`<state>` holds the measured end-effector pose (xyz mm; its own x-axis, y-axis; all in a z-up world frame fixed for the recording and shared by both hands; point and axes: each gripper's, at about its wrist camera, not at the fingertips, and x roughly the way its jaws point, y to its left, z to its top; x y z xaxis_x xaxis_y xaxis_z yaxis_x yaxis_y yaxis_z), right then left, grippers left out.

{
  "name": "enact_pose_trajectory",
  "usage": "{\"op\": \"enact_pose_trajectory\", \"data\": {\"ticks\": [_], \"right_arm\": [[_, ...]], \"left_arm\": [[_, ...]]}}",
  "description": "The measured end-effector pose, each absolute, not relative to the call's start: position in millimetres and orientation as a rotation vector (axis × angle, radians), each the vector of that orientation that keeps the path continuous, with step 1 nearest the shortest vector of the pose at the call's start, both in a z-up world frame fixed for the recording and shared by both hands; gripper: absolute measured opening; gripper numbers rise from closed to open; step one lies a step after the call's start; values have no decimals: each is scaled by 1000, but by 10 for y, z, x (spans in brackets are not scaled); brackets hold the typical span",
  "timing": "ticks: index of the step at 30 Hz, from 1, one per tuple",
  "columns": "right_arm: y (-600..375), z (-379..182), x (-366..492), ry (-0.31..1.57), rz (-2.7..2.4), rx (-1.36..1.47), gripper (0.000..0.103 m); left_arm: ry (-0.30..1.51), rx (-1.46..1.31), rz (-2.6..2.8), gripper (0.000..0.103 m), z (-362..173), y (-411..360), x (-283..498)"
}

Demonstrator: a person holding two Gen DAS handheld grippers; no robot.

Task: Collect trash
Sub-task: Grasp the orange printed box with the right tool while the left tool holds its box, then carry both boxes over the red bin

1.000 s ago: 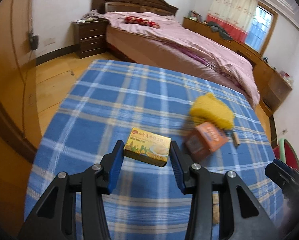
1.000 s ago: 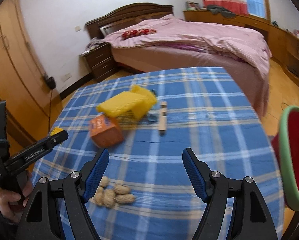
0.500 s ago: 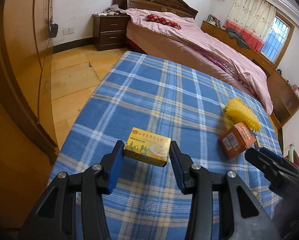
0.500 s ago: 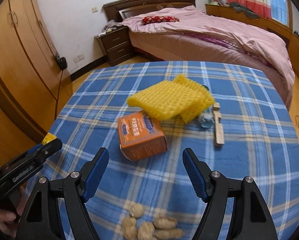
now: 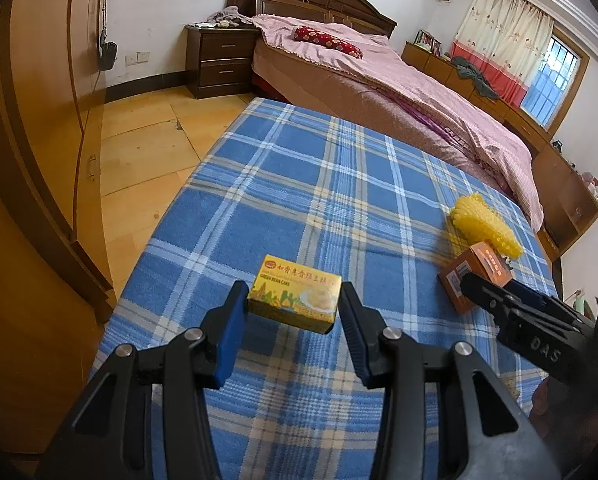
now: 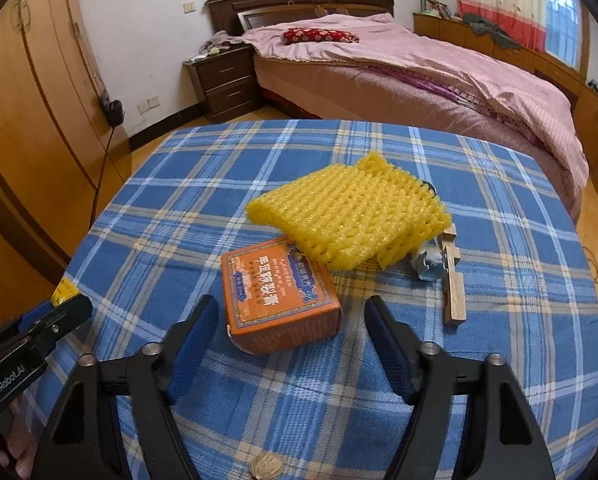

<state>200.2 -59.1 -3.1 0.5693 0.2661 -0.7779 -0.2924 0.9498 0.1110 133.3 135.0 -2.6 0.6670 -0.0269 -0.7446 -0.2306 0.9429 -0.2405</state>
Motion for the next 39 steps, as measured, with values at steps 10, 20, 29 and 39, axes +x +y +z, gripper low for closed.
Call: {"op": "enact_pose_trajectory", "data": {"ticks": [10, 20, 29, 39], "right_arm": [[-629, 48, 1825, 910, 382, 5, 55], [-796, 265, 1488, 869, 421, 65, 55], [-1091, 472, 1185, 813, 398, 114, 55], [-1485, 624, 872, 757, 331, 147, 55]], "left_arm": [[835, -331, 107, 46, -10, 1291, 1296], [820, -334, 78, 46, 86, 1183, 1208], [803, -322, 28, 46, 218, 1002, 1081], [794, -303, -44, 46, 341, 737, 976]]}}
